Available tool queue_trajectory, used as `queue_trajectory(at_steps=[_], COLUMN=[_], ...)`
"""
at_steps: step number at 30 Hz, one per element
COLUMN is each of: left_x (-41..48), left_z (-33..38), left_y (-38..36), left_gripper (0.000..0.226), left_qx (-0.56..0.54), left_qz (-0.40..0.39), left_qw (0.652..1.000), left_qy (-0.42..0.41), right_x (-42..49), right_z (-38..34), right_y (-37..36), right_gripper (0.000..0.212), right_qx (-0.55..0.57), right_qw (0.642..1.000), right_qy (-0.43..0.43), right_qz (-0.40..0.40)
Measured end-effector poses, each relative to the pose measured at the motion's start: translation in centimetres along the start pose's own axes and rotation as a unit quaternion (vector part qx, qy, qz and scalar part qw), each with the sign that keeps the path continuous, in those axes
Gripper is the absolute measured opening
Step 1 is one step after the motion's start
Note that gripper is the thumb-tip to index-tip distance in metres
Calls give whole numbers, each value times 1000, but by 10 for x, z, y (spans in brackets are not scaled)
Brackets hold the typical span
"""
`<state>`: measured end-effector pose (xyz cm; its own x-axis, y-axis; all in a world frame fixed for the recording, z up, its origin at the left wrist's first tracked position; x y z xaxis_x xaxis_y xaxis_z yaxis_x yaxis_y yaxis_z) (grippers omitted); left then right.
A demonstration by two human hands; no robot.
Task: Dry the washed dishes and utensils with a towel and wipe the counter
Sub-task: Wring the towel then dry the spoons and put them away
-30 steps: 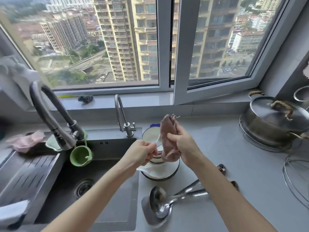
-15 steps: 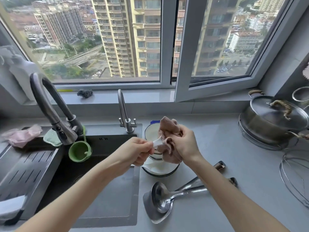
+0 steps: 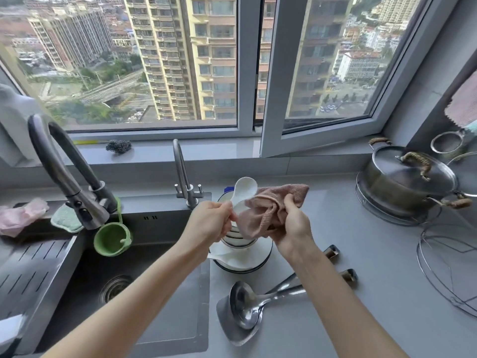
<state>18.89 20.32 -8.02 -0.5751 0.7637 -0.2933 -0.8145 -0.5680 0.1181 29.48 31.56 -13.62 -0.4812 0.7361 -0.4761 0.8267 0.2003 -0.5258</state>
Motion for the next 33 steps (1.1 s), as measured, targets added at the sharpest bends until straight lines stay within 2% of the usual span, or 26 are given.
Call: queue_trajectory(at_steps=[2,3,6,8,9,10,13,15,19,20,23,24,29,33], left_x=[-5,-8,-18,-24,-25,-23,-10,-3,7,9,15,15,17,15], left_z=[0,0,-1,2,8,16,45,52,41,39,33,33,43,50], left_y=[-12,-19,-31,-27,-21,-12,12,13,-3,-6,-9,-9,-12,-12], left_gripper=[47,49,48,49,50,50,41,30,21,22,29,29,10,7], left_qx=[28,47,149,223,256,284,351,346,346,336,200,177,255,284], left_qz=[-17,-32,-116,-171,-171,-147,5,47,-5,-20,-73,-84,-80,-89], left_qw=[999,998,981,958,950,947,928,919,921,926,972,976,951,936], left_qy=[-3,-2,33,60,53,25,-126,-180,-182,-172,-101,-93,-155,-190], right_x=[-9,-11,-10,-11,-12,-14,-29,-39,-51,-52,-56,-57,-60,-64], right_z=[7,10,8,1,-4,-8,-15,-16,-16,-17,-23,-25,-27,-30], right_y=[-21,-29,-36,-33,-30,-26,-22,-23,-25,-25,-25,-24,-22,-18], right_gripper=[44,40,17,15,16,17,21,27,35,35,26,23,21,26], right_qx=[50,53,30,-7,-42,-77,-158,-222,-299,-309,-312,-308,-297,-266], right_qw=[993,990,997,999,998,995,984,971,948,944,938,937,929,933], right_qy=[-58,-68,-25,16,32,46,49,42,47,54,59,51,-5,-25], right_qz=[-93,-110,-70,-51,-45,-40,-69,-84,-97,-104,-137,-155,-220,-239])
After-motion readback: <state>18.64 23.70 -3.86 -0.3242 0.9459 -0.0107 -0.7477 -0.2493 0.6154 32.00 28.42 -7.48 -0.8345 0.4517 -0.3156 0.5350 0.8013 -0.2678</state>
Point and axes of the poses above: each hand's wrist, its own x-axis towards the middle knuckle, its own y-axis out of the back of the hand, z = x × y, the point moved 5 cm from there along x, towards the middle knuckle, and after that the axes turned 2 degrees about -z, right-handed, at the moved point
